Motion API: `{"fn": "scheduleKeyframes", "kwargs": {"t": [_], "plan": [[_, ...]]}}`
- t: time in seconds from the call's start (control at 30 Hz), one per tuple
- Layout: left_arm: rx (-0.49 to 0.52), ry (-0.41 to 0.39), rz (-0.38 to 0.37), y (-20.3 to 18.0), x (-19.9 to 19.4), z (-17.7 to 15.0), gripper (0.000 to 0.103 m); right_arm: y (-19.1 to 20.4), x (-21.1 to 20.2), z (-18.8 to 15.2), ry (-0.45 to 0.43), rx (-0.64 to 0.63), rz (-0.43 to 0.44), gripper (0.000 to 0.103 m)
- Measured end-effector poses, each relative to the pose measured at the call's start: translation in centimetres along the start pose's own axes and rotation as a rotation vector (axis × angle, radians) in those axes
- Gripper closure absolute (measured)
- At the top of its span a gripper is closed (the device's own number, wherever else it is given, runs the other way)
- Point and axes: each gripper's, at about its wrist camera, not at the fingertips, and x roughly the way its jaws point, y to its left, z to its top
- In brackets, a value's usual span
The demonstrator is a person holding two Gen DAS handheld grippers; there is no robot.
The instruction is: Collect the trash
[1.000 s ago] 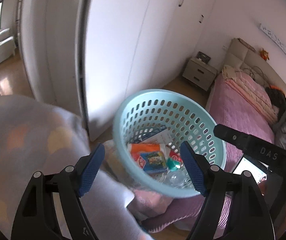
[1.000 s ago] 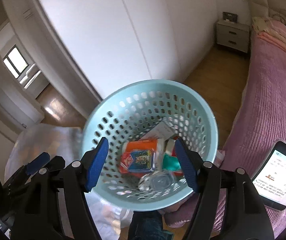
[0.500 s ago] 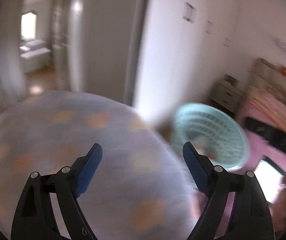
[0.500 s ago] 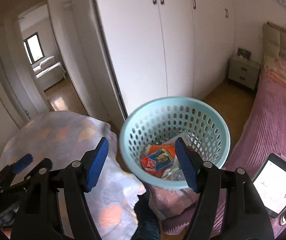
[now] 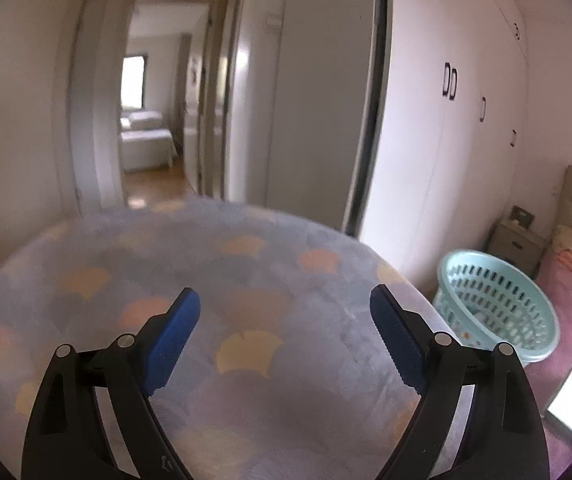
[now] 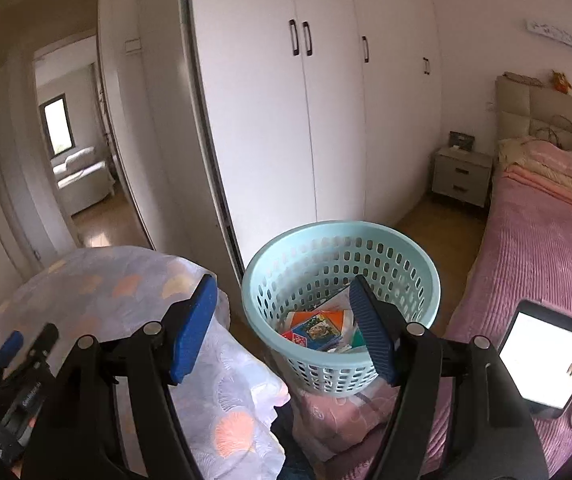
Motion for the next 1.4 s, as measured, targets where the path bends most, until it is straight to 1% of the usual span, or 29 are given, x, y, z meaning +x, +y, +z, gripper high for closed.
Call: {"fn": "scheduleKeyframes", "kwargs": {"t": [0.1, 0.2, 0.27, 0.33, 0.57, 0.8, 1.4], "plan": [[0.037, -0.012, -0.007, -0.8, -0.2, 0.0, 0.017, 0.0, -0.3, -0.8, -0.009, 0.001, -0.033, 0.038], [0.025, 0.006, -0.05, -0.6, 0.0, 0.0, 0.017, 0.1, -0.6, -1.2, -0.019, -0.009, -0.048, 0.038], [0.023, 0.009, -0.063, -0.6, 0.0, 0.0, 0.017, 0.4, -0.7, -1.3, -0.024, -0.023, -0.056, 0.038], [0.029, 0.001, -0.066, -0.7, -0.1, 0.0, 0.016, 0.6, -0.8, -1.4, -0.031, -0.033, -0.058, 0.038], [0.048, 0.011, -0.082, -1.1, -0.1, -0.4, 0.016, 1.2, -1.2, -1.7, -0.044, -0.054, -0.049, 0.038], [0.062, -0.008, -0.08, -1.4, -0.5, -0.5, 0.013, 1.1, -1.3, -1.7, -0.045, -0.051, -0.049, 0.038], [0.048, -0.002, -0.087, -1.2, -0.4, -0.3, 0.011, 2.0, -0.9, -2.3, -0.029, -0.071, -0.059, 0.038]]}}
